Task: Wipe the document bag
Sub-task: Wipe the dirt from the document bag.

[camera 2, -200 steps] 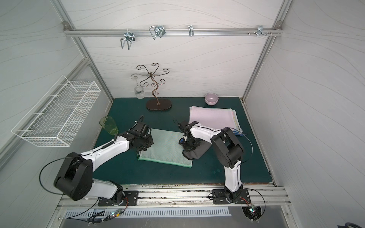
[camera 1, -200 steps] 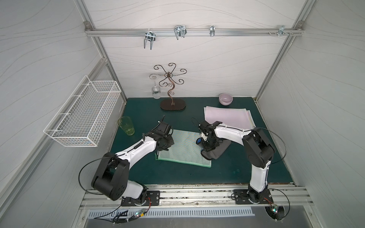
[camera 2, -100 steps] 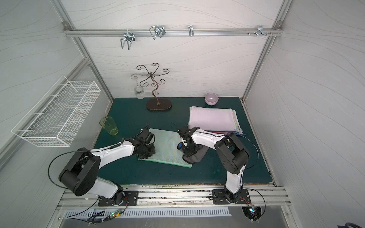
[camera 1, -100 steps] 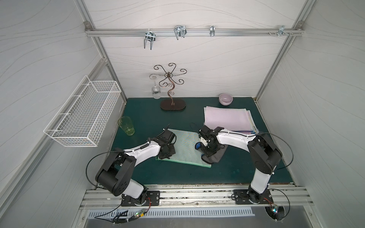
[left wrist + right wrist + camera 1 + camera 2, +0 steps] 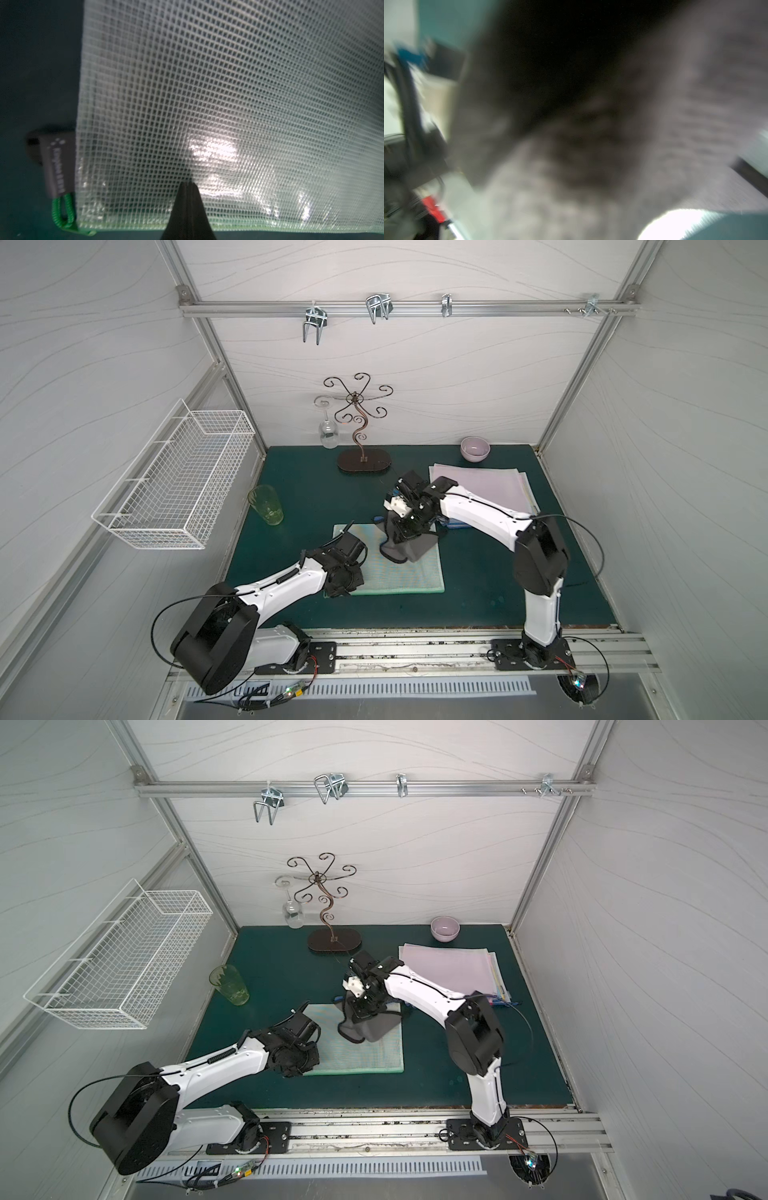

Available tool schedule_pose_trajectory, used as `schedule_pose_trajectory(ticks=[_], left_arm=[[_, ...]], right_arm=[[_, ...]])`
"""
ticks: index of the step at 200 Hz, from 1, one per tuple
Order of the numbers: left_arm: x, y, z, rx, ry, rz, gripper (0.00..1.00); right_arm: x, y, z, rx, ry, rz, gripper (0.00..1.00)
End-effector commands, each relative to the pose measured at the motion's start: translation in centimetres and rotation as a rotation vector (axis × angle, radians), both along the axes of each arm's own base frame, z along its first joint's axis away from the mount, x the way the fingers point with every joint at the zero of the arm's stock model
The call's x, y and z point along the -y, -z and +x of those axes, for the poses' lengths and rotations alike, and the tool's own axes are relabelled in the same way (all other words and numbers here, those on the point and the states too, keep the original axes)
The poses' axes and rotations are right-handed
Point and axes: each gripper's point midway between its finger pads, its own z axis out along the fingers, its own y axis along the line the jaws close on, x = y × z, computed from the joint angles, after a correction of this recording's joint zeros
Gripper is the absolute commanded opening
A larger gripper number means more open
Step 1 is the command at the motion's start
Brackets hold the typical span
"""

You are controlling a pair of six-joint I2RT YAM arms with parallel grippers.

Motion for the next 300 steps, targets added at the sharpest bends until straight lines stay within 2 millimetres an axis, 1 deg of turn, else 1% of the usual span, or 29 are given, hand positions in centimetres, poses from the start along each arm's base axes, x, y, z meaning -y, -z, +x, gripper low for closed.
schedule_pose_trajectory(ticks=[1,21,37,49,62,71,84,92,106,119,125,133,140,146,154,169,181,194,202,211,219,227,236,244,252,266,286,294,300], left_arm=[[-1.0,-0.1,-0.8,-0.013,-0.044,0.027,0.0],[-1.0,0.0,-0.9,-0.005,-0.051,0.019,0.0],[-1.0,0.4,-1.0,0.001,-0.067,0.001,0.0],[-1.1,0.4,-1.0,0.0,-0.069,0.008,0.0],[-1.3,0.5,-1.2,-0.005,-0.07,0.018,0.0],[-1.4,0.5,-1.2,-0.004,-0.069,0.02,0.0],[-1.4,0.8,-1.3,-0.011,-0.072,0.023,0.0],[-1.4,0.9,-1.4,-0.016,-0.074,0.021,0.0],[-1.3,1.3,-1.5,-0.025,-0.072,0.018,0.0],[-1.2,1.4,-1.5,-0.027,-0.073,0.011,0.0],[-1.1,1.3,-1.4,-0.024,-0.071,0.01,0.0],[-1.1,1.2,-1.4,-0.02,-0.068,0.01,0.0],[-1.1,1.1,-1.3,-0.016,-0.066,0.01,0.0],[-1.1,1.0,-1.2,-0.01,-0.064,0.009,0.0],[-1.1,0.9,-1.1,-0.005,-0.063,0.007,0.0],[-0.9,0.8,-0.8,0.004,-0.059,0.002,0.0],[-0.8,0.7,-0.7,0.005,-0.054,0.002,0.0],[-0.7,0.7,-0.6,0.007,-0.051,0.002,0.0],[-0.6,0.8,-0.5,0.008,-0.05,0.0,0.0],[-0.6,0.8,-0.5,0.006,-0.048,-0.001,0.0],[-0.5,0.8,-0.5,0.005,-0.046,-0.001,0.0],[-0.5,0.9,-0.5,0.003,-0.046,-0.002,0.0],[-0.5,0.9,-0.4,0.002,-0.043,-0.002,0.0],[-0.5,1.0,-0.5,0.0,-0.041,0.0,0.0],[-0.5,1.0,-0.5,-0.001,-0.037,-0.001,0.0],[-0.4,1.1,-0.5,-0.001,-0.033,-0.003,0.0],[-0.3,1.0,-0.4,0.004,-0.028,-0.005,0.0],[-0.3,1.0,-0.3,0.007,-0.026,-0.007,0.0],[-0.3,1.0,-0.3,0.008,-0.024,-0.007,0.0]], right_arm=[[-5.0,2.2,-1.7,-0.208,-0.05,0.101,0.0],[-9.3,2.0,-2.6,-0.279,-0.114,0.203,0.0],[-12.0,2.5,-3.5,-0.346,-0.14,0.27,0.0],[-12.4,4.3,-3.2,-0.35,-0.12,0.226,0.0],[-11.5,6.3,-2.2,-0.336,-0.087,0.157,0.0],[-10.1,7.7,-1.0,-0.303,-0.042,0.095,0.0],[-6.6,9.8,1.6,-0.244,0.054,-0.027,0.0],[-3.7,10.9,3.4,-0.199,0.126,-0.123,0.0],[2.4,12.0,6.4,-0.075,0.238,-0.314,0.0],[7.6,11.9,8.4,0.045,0.282,-0.486,0.0],[9.5,11.6,8.9,0.095,0.283,-0.557,0.0],[11.1,11.0,9.1,0.139,0.268,-0.615,0.0],[11.6,10.5,8.7,0.148,0.239,-0.629,0.0],[11.3,10.1,7.9,0.134,0.209,-0.607,0.0],[10.0,9.7,6.2,0.089,0.16,-0.539,0.0],[5.6,8.5,1.4,-0.058,0.035,-0.362,0.0],[2.2,7.7,-2.4,-0.142,-0.044,-0.257,0.0],[-1.3,6.9,-5.9,-0.224,-0.114,-0.151,0.0],[-3.0,6.7,-7.4,-0.274,-0.126,-0.104,0.0],[-4.5,6.8,-8.5,-0.317,-0.124,-0.068,0.0],[-5.1,7.3,-8.9,-0.345,-0.113,-0.058,0.0],[-4.9,8.1,-8.8,-0.352,-0.089,-0.08,0.0],[-3.5,9.5,-8.2,-0.338,-0.05,-0.141,0.0],[-1.5,10.7,-7.5,-0.332,-0.004,-0.204,0.0],[1.2,11.7,-6.7,-0.325,0.052,-0.271,0.0],[7.2,13.1,-5.5,-0.29,0.158,-0.401,0.0],[15.4,13.0,-4.8,-0.211,0.28,-0.556,0.0],[17.9,12.6,-4.7,-0.174,0.315,-0.608,0.0],[19.2,12.1,-4.8,-0.154,0.329,-0.632,0.0]])
